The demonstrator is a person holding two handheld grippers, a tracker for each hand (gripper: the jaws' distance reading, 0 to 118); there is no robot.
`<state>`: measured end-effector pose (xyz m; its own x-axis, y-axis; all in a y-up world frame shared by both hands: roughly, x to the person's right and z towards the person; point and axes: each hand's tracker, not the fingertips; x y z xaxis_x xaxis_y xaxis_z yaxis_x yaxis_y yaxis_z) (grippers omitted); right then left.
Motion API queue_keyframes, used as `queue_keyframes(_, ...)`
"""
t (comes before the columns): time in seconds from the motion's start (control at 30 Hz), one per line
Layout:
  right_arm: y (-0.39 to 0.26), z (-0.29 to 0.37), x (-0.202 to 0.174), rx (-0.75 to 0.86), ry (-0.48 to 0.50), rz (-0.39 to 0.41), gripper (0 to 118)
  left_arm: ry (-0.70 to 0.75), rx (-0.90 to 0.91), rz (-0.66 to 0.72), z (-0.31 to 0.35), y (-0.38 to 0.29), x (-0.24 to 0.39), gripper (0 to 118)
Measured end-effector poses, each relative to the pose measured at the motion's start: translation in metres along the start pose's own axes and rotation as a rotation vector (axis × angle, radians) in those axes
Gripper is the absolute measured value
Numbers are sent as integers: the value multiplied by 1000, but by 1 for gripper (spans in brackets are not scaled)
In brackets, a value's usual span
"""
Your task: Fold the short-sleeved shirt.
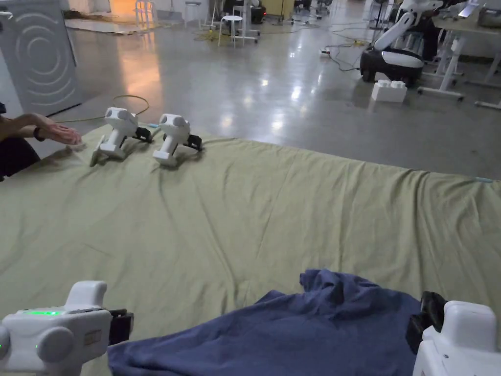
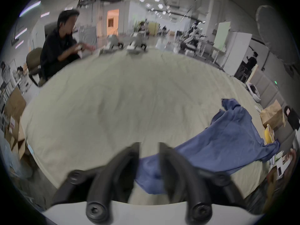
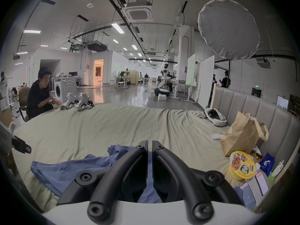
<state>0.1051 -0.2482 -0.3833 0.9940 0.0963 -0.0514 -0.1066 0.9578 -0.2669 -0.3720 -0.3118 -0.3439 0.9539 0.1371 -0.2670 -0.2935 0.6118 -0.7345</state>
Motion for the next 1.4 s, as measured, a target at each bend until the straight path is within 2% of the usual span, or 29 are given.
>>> queue_keyframes(0.03,-2,-1,-1,-8,5,4,7,-11,-29,25,-3,-1,-2,50)
queue_keyframes(0.07,-3,-3,-1,-21,9,9,7,-36,-48,43,-5,-1,-2,61)
queue_keyframes(0.1,-4,-4,-2,-28,11,11,7,-42,-62,52,-8,-3,-1,66)
queue_keyframes(0.2,-8,-8,-3,-55,13,10,7,0,-133,63,-23,-8,1,67)
queue_keyframes(0.3,-14,-13,-4,-80,12,14,7,104,-221,59,-48,-14,7,67)
queue_keyframes(0.33,-16,-14,-4,-90,14,19,7,114,-256,58,-69,-16,-9,67)
queue_keyframes(0.37,-16,-14,-4,-99,16,22,7,86,-223,56,-71,-16,-9,67)
queue_keyframes(0.47,-19,-16,-3,-113,21,28,7,148,-179,49,-69,-19,-5,65)
queue_keyframes(0.53,-21,-19,-2,-122,20,31,7,159,-169,3,-72,-22,-2,56)
queue_keyframes(0.57,-21,-23,-1,-132,21,32,7,159,-159,-8,-59,-21,7,45)
queue_keyframes(0.6,-21,-25,-1,-139,23,30,7,152,-150,-14,-52,-21,11,27)
queue_keyframes(0.63,-22,-30,1,-151,26,25,7,147,-140,-9,-48,-21,11,16)
queue_keyframes(0.67,-21,-35,2,-164,29,20,7,113,-135,11,-47,-20,10,9)
queue_keyframes(0.77,-17,-58,8,-221,50,19,7,83,-153,29,-62,-21,-4,7)
queue_keyframes(0.87,-6,-99,17,-326,61,48,22,66,-130,15,-57,-21,-8,6)
queue_keyframes(0.97,4,-154,27,-429,101,68,62,50,-82,44,-49,-17,-7,6)
queue_keyframes(1.0,7,-171,29,-465,106,75,67,64,-65,40,-32,-15,9,6)
queue_keyframes(1.03,4,-200,38,-515,97,87,67,65,-63,40,-23,-15,17,6)
queue_keyframes(1.07,6,-221,39,-565,123,93,75,66,-63,36,-19,-14,22,6)
queue_keyframes(1.13,7,-254,40,-599,155,107,79,65,-64,34,-20,-12,22,6)
queue_keyframes(1.2,5,-279,35,-652,161,159,83,75,-75,31,-24,-11,21,6)
queue_keyframes(1.33,-13,-320,26,-765,180,235,83,77,-91,55,-29,-10,20,6)
queue_keyframes(1.4,-25,-335,24,-811,206,239,83,80,-106,47,-34,-12,17,6)
